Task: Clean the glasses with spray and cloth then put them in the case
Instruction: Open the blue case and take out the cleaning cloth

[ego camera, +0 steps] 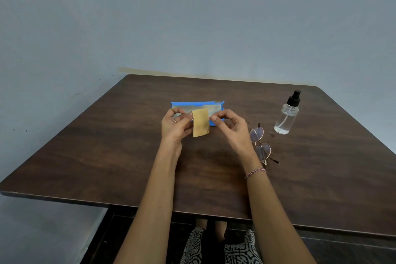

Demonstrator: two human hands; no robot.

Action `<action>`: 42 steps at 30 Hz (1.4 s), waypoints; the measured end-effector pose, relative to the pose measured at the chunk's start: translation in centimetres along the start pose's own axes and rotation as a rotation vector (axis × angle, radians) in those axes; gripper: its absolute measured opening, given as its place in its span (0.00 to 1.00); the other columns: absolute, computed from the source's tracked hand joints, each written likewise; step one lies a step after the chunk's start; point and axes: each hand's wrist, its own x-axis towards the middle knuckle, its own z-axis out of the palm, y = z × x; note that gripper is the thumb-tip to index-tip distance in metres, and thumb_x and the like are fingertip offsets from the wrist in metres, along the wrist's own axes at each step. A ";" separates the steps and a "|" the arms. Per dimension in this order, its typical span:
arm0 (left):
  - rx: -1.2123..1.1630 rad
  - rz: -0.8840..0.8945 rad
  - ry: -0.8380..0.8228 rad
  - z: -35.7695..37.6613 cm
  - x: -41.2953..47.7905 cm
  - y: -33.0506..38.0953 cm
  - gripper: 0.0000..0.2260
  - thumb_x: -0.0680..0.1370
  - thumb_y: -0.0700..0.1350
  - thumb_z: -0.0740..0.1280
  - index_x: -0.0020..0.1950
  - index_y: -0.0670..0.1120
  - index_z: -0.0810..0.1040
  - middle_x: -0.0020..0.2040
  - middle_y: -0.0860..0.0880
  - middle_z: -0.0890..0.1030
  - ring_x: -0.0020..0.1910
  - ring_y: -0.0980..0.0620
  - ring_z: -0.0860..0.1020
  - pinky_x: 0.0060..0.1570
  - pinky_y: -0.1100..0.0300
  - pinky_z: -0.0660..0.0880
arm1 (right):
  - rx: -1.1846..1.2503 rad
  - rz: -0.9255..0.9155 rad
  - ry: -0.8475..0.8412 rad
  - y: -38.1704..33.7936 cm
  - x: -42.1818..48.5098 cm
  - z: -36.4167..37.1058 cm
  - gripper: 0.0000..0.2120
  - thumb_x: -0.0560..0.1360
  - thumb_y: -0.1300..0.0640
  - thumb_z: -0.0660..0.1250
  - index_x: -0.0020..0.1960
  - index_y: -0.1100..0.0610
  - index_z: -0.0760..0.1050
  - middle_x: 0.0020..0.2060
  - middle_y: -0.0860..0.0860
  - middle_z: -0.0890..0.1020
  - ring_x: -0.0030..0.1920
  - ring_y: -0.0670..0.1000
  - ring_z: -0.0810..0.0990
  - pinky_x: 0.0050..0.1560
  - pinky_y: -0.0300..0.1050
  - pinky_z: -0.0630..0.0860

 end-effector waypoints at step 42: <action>0.212 0.099 -0.150 -0.1 -1.7 -1.5 0.12 0.71 0.34 0.72 0.54 0.38 0.80 0.48 0.42 0.83 0.47 0.49 0.83 0.48 0.57 0.80 | -0.140 0.145 0.026 0.9 -1.2 -0.5 0.10 0.73 0.67 0.68 0.54 0.63 0.80 0.48 0.51 0.79 0.46 0.43 0.78 0.50 0.31 0.73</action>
